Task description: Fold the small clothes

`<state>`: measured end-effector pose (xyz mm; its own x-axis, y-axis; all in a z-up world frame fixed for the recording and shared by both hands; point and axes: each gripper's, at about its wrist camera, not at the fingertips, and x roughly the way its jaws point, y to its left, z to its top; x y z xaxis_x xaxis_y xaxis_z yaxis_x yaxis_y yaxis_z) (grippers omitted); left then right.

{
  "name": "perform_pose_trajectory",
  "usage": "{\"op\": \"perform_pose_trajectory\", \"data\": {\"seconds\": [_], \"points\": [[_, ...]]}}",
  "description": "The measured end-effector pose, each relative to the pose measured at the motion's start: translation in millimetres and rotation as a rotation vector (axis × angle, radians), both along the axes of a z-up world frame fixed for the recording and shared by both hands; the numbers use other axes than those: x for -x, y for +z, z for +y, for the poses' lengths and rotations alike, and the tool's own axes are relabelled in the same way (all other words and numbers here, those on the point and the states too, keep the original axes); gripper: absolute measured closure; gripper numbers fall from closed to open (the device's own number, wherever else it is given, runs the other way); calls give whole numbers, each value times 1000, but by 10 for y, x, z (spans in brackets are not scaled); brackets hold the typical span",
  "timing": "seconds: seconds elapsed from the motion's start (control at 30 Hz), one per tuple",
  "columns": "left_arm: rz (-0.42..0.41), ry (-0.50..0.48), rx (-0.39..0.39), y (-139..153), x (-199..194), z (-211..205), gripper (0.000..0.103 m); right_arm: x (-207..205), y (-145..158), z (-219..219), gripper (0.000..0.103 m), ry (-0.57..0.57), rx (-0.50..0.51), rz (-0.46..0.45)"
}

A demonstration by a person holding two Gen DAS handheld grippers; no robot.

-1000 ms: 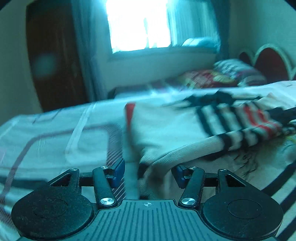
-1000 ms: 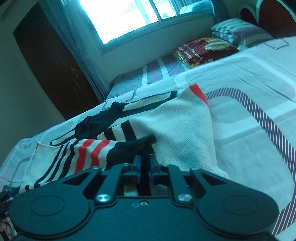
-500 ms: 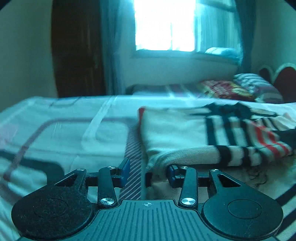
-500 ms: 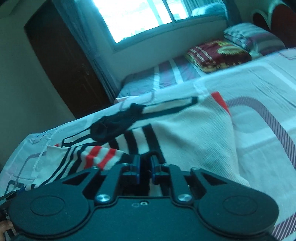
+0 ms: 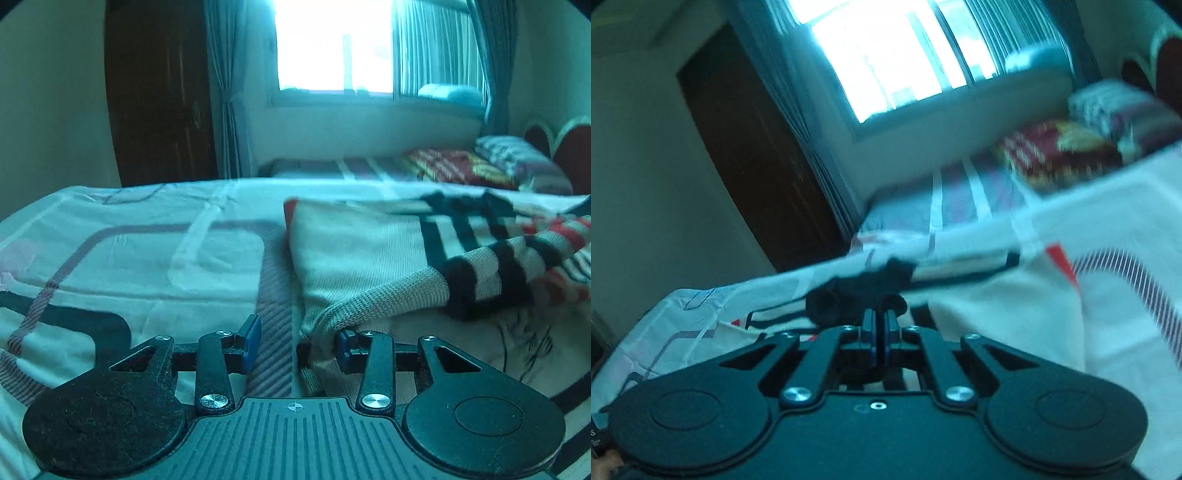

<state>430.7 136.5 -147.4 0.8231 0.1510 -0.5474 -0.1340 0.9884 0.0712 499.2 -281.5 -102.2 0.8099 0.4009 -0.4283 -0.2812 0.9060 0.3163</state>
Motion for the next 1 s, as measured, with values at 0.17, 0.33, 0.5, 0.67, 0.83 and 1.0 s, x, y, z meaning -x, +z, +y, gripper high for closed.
{"op": "perform_pose_trajectory", "data": {"seconds": [0.17, 0.33, 0.5, 0.67, 0.83, 1.0], "points": [[51, 24, -41, 71, -15, 83, 20, -187, -408, -18, 100, 13, 85, 214], [-79, -44, 82, 419, 273, 150, 20, 37, -128, -43, 88, -7, 96, 92], [-111, -179, 105, 508, 23, -351, 20, 46, -108, 324, 88, 85, 195, 62], [32, -221, 59, 11, -72, -436, 20, -40, -400, 453, 93, 125, 317, 103], [-14, -263, 11, 268, -58, -464, 20, -88, -254, 488, 84, 102, 323, 97], [-5, -258, 63, 398, -627, -434, 20, -393, -177, 810, 83, 162, 212, 98]]}}
